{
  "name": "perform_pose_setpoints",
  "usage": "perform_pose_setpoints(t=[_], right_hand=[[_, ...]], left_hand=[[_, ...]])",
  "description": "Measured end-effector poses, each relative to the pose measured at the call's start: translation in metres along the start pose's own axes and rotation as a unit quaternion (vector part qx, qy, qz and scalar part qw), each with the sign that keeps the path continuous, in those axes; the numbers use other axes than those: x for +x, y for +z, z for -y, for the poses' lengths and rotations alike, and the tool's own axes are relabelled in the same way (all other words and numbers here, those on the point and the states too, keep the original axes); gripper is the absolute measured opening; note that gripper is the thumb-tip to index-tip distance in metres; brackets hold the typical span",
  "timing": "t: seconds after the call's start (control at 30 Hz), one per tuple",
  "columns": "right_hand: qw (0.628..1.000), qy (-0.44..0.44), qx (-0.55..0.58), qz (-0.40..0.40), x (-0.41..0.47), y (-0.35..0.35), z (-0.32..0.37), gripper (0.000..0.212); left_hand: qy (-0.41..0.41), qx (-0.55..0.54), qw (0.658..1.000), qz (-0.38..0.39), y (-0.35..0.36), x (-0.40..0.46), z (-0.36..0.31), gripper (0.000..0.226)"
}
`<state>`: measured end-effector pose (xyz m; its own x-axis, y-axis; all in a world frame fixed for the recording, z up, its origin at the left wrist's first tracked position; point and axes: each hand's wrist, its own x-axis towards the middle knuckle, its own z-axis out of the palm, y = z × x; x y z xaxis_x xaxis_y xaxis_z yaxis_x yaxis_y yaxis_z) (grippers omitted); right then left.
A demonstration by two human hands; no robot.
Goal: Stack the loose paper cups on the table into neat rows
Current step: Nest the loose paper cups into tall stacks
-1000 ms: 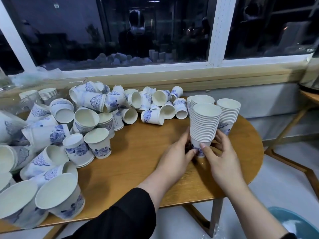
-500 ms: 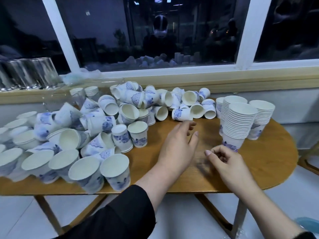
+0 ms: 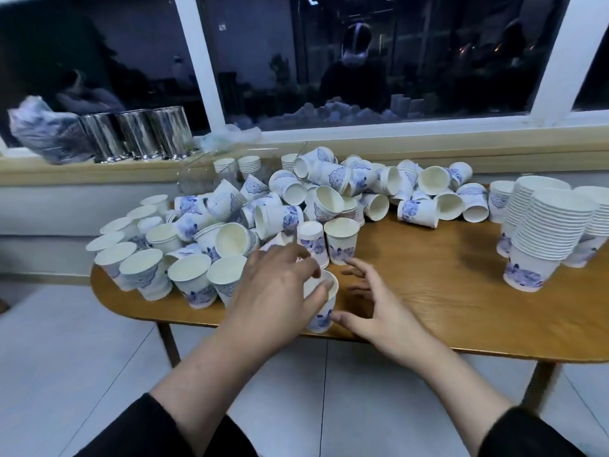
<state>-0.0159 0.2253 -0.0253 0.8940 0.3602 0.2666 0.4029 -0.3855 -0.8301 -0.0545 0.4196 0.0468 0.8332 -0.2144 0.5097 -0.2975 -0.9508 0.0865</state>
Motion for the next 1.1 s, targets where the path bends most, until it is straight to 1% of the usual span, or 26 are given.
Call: perform_pose_setpoints(t=[0.07,0.17,0.27,0.4,0.47,0.53,0.6,0.63,0.7,0.77,0.83,0.9,1.0,1.1], right_hand=[[1.000,-0.004,0.001,-0.004,0.005,0.005,0.001,0.085],[1.000,-0.012,-0.001,0.001,0.010,0.012,0.001,0.086],[1.000,-0.011,-0.004,0.000,0.013,0.018,0.002,0.084],[1.000,-0.005,-0.013,-0.017,0.014,0.015,0.000,0.078],[0.999,0.007,-0.006,-0.051,0.014,0.007,-0.002,0.078],[0.994,0.027,0.009,-0.106,0.016,-0.005,-0.006,0.080],[0.988,0.035,-0.010,-0.151,0.018,-0.020,-0.013,0.082],[0.986,0.037,-0.024,-0.161,0.019,-0.027,-0.017,0.083],[0.985,0.040,-0.041,-0.164,0.019,-0.038,-0.024,0.085],[0.985,0.040,-0.056,-0.160,0.019,-0.041,-0.029,0.086],[0.985,0.046,-0.066,-0.154,0.020,-0.040,-0.032,0.086],[0.986,0.051,-0.070,-0.146,0.021,-0.036,-0.033,0.086],[0.988,0.051,-0.074,-0.127,0.024,-0.031,-0.031,0.084],[0.990,0.050,-0.072,-0.110,0.026,-0.026,-0.028,0.081]], left_hand=[[0.022,0.020,0.999,0.028,0.003,-0.005,0.004,0.038],[0.073,0.021,0.996,0.055,0.011,-0.006,0.008,0.037],[0.104,-0.023,0.992,0.073,0.021,0.000,0.004,0.038],[0.130,-0.085,0.987,0.045,0.033,0.007,-0.012,0.028],[0.114,-0.137,0.984,0.027,0.039,0.011,-0.021,0.027],[0.063,-0.208,0.976,0.001,0.043,0.015,-0.028,0.031],[0.012,-0.252,0.968,-0.006,0.047,0.016,-0.035,0.046],[-0.001,-0.260,0.966,-0.005,0.050,0.017,-0.037,0.052],[-0.001,-0.260,0.966,-0.012,0.057,0.018,-0.040,0.052],[0.029,-0.246,0.968,-0.031,0.059,0.017,-0.041,0.044],[0.070,-0.224,0.970,-0.071,0.057,0.015,-0.039,0.036],[0.092,-0.190,0.970,-0.118,0.048,0.009,-0.032,0.029],[0.082,-0.133,0.974,-0.167,0.034,-0.008,-0.009,0.022],[0.065,-0.079,0.978,-0.183,0.030,-0.025,0.020,0.021]])
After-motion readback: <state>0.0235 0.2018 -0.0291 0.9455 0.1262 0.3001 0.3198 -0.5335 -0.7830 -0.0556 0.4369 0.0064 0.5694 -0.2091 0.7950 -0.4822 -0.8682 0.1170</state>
